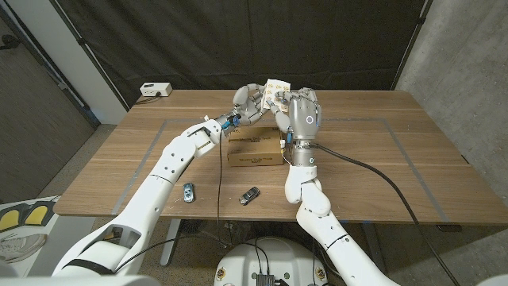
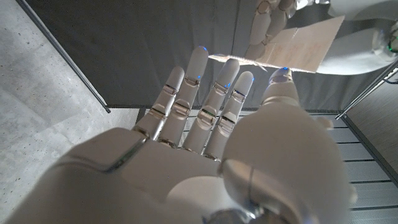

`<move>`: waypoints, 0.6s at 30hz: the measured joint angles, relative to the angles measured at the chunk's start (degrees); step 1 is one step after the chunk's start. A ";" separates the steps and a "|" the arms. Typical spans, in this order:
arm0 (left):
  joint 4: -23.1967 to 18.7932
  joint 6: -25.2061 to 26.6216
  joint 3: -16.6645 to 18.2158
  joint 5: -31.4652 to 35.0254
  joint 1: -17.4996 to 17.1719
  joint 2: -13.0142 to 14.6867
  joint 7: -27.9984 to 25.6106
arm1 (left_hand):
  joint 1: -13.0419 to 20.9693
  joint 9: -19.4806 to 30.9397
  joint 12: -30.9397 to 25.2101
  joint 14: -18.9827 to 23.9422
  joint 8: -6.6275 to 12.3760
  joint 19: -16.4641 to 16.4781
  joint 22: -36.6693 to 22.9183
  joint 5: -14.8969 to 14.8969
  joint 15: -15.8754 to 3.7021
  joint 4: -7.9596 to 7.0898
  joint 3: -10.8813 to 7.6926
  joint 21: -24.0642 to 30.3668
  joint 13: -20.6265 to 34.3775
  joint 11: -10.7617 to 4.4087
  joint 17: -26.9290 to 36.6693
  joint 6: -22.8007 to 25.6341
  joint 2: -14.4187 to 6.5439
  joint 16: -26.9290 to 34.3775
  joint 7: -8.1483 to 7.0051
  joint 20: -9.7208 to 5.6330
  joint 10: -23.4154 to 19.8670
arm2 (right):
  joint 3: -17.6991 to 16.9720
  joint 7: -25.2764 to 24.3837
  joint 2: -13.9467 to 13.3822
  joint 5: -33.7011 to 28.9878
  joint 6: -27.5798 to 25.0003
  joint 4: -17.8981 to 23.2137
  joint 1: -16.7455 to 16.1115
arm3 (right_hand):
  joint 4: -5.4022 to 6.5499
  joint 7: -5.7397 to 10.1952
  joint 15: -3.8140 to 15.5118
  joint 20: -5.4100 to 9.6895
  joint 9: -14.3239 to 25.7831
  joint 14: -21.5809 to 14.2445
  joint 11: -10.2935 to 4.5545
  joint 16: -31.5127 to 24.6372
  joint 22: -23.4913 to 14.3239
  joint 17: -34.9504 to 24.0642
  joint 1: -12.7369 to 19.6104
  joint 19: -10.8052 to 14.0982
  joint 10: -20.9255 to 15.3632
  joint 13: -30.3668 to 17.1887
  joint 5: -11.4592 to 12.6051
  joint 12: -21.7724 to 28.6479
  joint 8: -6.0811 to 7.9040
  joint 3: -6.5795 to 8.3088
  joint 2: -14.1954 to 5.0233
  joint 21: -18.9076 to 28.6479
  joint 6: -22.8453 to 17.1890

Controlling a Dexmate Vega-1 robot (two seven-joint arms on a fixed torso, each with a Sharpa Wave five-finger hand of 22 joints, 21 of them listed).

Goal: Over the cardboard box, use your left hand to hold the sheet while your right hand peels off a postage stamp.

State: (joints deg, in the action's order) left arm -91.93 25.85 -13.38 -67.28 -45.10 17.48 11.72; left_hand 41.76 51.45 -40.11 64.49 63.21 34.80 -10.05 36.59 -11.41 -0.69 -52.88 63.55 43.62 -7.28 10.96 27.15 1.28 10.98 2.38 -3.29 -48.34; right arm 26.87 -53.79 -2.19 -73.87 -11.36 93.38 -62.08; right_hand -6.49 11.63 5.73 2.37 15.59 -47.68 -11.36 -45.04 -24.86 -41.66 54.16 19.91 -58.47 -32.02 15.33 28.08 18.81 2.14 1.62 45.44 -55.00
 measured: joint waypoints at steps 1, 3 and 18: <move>0.03 -0.06 0.02 -0.08 0.05 0.01 0.15 | 0.00 0.00 0.00 0.00 0.00 0.00 0.00 0.00 0.00 0.00 0.00 0.00 0.03 0.00 0.00 0.00 0.00 0.00 0.00 0.00 0.00 | 0.04 -0.03 0.08 -0.06 -0.37 -0.25 0.09 | 0.00 0.17 0.13 0.00 0.00 -0.09 -0.12 -0.26 0.00 -0.05 0.08 0.00 0.30 -0.13 0.14 0.00 -0.33 0.00 -0.08 0.19 0.29; 0.23 -0.18 0.06 -0.17 0.19 0.03 0.15 | 0.00 0.01 0.00 0.00 -0.01 0.02 0.00 -0.01 0.00 0.00 0.00 -0.22 0.05 0.00 0.00 0.00 0.00 0.00 0.00 -0.02 0.00 | 0.04 -0.08 0.08 -0.11 -0.75 -0.25 0.09 | 0.00 0.25 0.20 0.00 0.00 -0.17 -0.19 -0.60 -0.10 -0.28 0.22 0.00 0.36 -0.29 0.14 0.00 -0.46 0.00 -0.22 0.29 0.38; 1.26 -0.30 0.29 -0.37 0.93 0.04 1.77 | 0.01 0.54 -0.43 0.03 0.13 0.41 0.00 -0.46 0.03 -0.01 -0.02 -0.23 -0.07 0.01 0.00 0.23 -0.01 0.04 -0.21 0.00 -0.01 | 0.31 -4.50 0.43 1.20 -1.83 -4.46 2.80 | -0.79 0.34 0.53 0.09 0.00 -1.95 -0.22 -5.65 -1.84 -3.44 4.09 1.96 -4.93 -2.10 0.28 2.33 1.27 0.80 -3.03 5.64 -5.99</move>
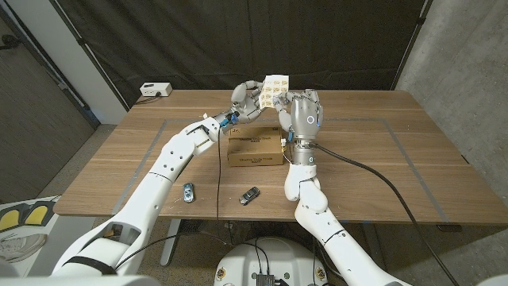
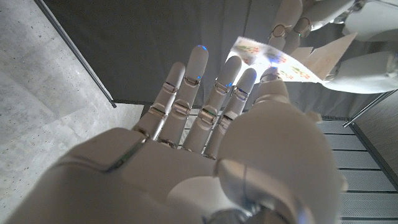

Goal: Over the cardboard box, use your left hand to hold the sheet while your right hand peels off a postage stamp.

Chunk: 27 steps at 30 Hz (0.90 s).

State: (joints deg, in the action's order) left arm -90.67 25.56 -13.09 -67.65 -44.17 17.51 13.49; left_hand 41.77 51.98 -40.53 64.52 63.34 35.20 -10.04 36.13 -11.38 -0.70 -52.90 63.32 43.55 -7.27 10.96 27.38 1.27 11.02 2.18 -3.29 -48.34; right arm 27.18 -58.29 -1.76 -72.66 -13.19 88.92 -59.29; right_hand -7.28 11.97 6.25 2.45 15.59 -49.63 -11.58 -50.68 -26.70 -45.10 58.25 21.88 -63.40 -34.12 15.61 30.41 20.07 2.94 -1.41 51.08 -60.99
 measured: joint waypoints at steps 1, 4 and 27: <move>0.01 0.00 0.00 0.00 0.01 0.00 0.00 | 0.00 0.00 0.00 0.00 0.01 0.00 0.00 -0.02 0.00 0.00 0.00 0.00 -0.04 0.00 0.00 0.00 0.00 0.00 0.00 0.00 0.00 | 0.00 -0.22 0.00 0.06 0.06 -0.13 0.09 | 0.00 0.06 0.15 -0.02 0.00 -0.32 -0.01 -0.44 0.06 -0.13 0.45 0.01 -0.71 0.00 -0.30 0.11 0.22 0.00 -0.45 0.29 -0.65; 0.16 0.00 0.01 -0.01 0.12 -0.02 0.04 | 0.00 0.00 -0.01 0.01 0.09 0.00 0.00 -0.10 0.00 0.00 0.00 0.00 -0.04 0.00 0.00 0.01 0.00 0.00 0.01 0.00 0.00 | -0.48 -1.92 0.33 0.40 1.28 -1.37 0.68 | -0.55 -0.02 0.59 0.00 -0.15 -1.80 0.10 -2.11 0.15 -0.08 2.13 0.62 -3.53 1.09 -1.74 0.12 0.79 0.91 -2.13 1.79 -3.26; -0.06 0.00 0.07 0.58 -0.12 -0.52 -1.19 | 0.00 -0.02 -0.44 0.21 0.13 -0.01 0.01 -0.67 0.01 -0.26 -0.75 0.00 -0.33 0.00 -0.05 0.06 0.00 0.01 0.06 0.00 0.00 | -12.88 -5.40 9.27 -8.55 19.03 -4.01 -1.45 | -1.95 -4.91 1.32 0.00 -3.31 -4.36 0.73 -5.69 -0.57 -2.20 6.85 0.17 -9.37 -0.38 -4.65 1.88 -0.57 3.74 -3.22 9.05 -9.14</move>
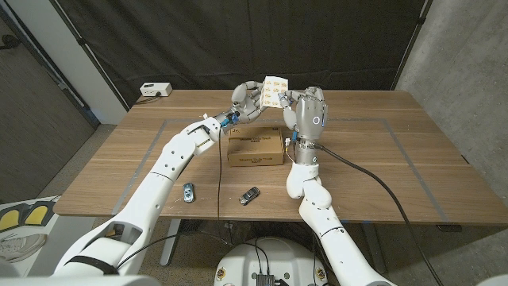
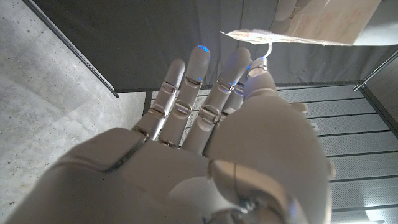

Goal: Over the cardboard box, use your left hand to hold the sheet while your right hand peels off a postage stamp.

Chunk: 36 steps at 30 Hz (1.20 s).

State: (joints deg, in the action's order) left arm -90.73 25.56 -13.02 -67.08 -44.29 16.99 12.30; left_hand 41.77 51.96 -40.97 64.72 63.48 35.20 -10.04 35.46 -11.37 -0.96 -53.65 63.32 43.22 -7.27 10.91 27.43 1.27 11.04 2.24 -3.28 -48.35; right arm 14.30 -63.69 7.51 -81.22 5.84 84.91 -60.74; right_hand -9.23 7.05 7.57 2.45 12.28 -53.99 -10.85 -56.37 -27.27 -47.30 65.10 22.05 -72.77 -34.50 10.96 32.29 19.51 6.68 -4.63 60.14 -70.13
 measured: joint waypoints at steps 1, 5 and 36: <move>-0.20 0.00 0.00 0.00 -0.12 0.04 -0.01 | 0.00 -0.05 0.00 0.00 0.02 0.00 0.00 -0.01 0.00 -0.01 -0.01 0.00 0.00 0.00 0.00 0.00 0.00 0.00 0.00 0.00 0.00 | -0.52 -0.03 0.39 -0.43 0.77 -0.04 -0.07 | 0.16 0.00 0.00 0.00 0.00 0.00 0.26 -0.21 -0.17 -0.25 0.00 0.00 -0.26 -0.17 0.00 0.00 0.00 0.16 0.00 0.14 0.00; -0.94 0.00 0.00 0.00 -0.55 0.34 -0.15 | 0.00 -0.22 0.00 0.01 0.09 0.40 0.00 -0.19 0.00 0.04 -0.14 0.00 -0.25 0.00 0.00 0.00 0.00 0.00 0.00 -0.04 0.00 | -2.10 -0.12 1.65 -1.61 2.45 -0.14 -0.25 | 0.01 -0.21 0.18 0.00 0.02 -0.19 0.28 -0.43 -0.24 -1.27 0.07 0.00 -0.28 -0.98 -0.01 0.66 0.04 0.33 0.07 0.79 -0.20; -7.30 -0.21 -0.35 -1.83 -4.70 3.76 -3.49 | 0.00 -1.45 -0.72 0.29 0.95 0.95 0.03 -0.22 0.12 -0.05 -0.36 -0.14 -0.57 0.00 0.01 0.00 0.00 0.00 0.00 -0.29 -0.01 | -9.71 -0.32 7.63 -5.29 4.24 -0.23 -0.28 | 0.55 -0.58 0.42 -0.09 0.02 -0.38 -0.49 0.96 -0.35 -6.65 -0.15 -1.80 -1.20 -5.11 4.13 3.27 0.20 2.93 1.61 6.52 -0.54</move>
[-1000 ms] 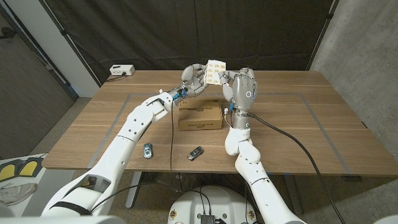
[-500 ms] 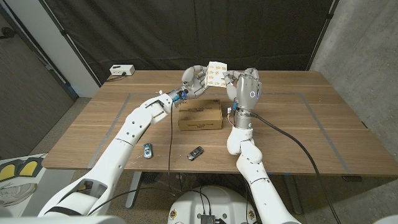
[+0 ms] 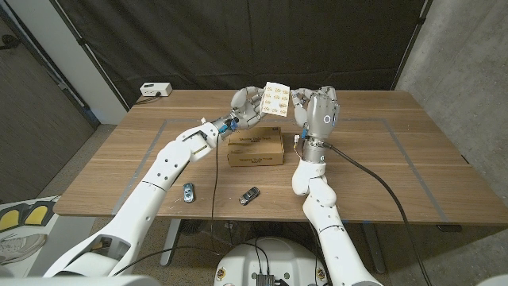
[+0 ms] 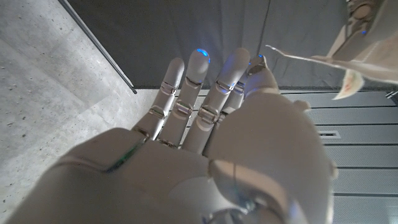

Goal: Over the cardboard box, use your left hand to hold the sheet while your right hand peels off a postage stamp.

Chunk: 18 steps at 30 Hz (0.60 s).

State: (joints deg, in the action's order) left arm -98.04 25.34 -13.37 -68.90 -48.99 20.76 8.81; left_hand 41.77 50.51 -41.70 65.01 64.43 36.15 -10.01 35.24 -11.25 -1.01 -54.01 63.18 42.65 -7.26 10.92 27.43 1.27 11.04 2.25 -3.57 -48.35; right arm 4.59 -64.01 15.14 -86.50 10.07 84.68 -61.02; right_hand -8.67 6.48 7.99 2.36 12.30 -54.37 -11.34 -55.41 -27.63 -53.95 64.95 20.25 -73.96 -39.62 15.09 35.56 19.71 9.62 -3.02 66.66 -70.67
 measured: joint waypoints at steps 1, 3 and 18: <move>-0.08 -0.12 0.01 0.00 -0.08 0.05 -0.18 | 0.00 0.00 -0.01 0.00 0.00 0.00 0.00 0.00 0.00 0.00 0.00 -0.26 -0.01 0.00 0.00 0.00 0.00 0.00 0.00 0.00 0.00 | -0.30 0.00 0.36 0.04 0.14 0.01 -0.01 | 0.07 0.52 -0.16 -0.09 0.02 0.55 -0.11 0.59 0.21 0.25 -0.56 -0.50 0.75 0.52 0.32 -0.62 0.41 0.08 0.07 0.33 0.52; -0.22 -0.45 0.04 0.00 -0.23 0.14 -0.70 | 0.00 0.00 -0.01 0.00 0.01 0.00 0.00 0.00 0.00 0.00 0.00 -0.27 -0.03 0.00 0.01 0.00 0.00 0.00 0.00 0.00 0.00 | -0.69 0.00 0.90 0.08 0.63 0.15 -0.15 | 0.41 1.40 -0.53 0.05 0.39 1.36 -0.24 1.74 0.50 0.82 -1.92 -1.12 1.78 1.36 0.42 -1.54 0.60 0.52 0.04 0.74 1.40; 0.21 -3.19 0.08 1.08 -0.43 -0.03 -3.06 | -0.01 0.03 0.06 -0.15 0.01 -0.70 -0.19 -0.01 -0.15 0.00 0.00 -0.27 -0.97 -0.16 0.03 0.00 0.01 -0.27 0.00 0.36 0.16 | 1.00 0.71 0.25 7.91 5.00 3.19 -2.43 | 5.39 2.69 -2.16 -0.31 2.59 6.98 0.88 8.98 5.46 6.63 -16.89 -5.97 11.09 5.81 -3.33 -8.55 -6.59 -1.94 -0.11 1.20 9.98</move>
State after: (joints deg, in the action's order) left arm -97.82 22.16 -13.29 -67.82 -49.42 20.73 5.75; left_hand 41.76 50.54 -41.63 64.87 64.44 35.45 -10.20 35.24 -11.39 -1.01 -54.01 62.92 41.68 -7.42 10.95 27.43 1.28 10.77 2.25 -3.21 -48.20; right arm 5.59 -63.30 15.39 -78.59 15.07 87.87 -63.45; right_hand -3.29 9.17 5.84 2.05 14.89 -47.40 -10.47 -46.43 -22.17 -47.31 48.05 14.27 -62.88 -33.80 11.77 27.01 13.13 7.68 -3.13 67.86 -60.69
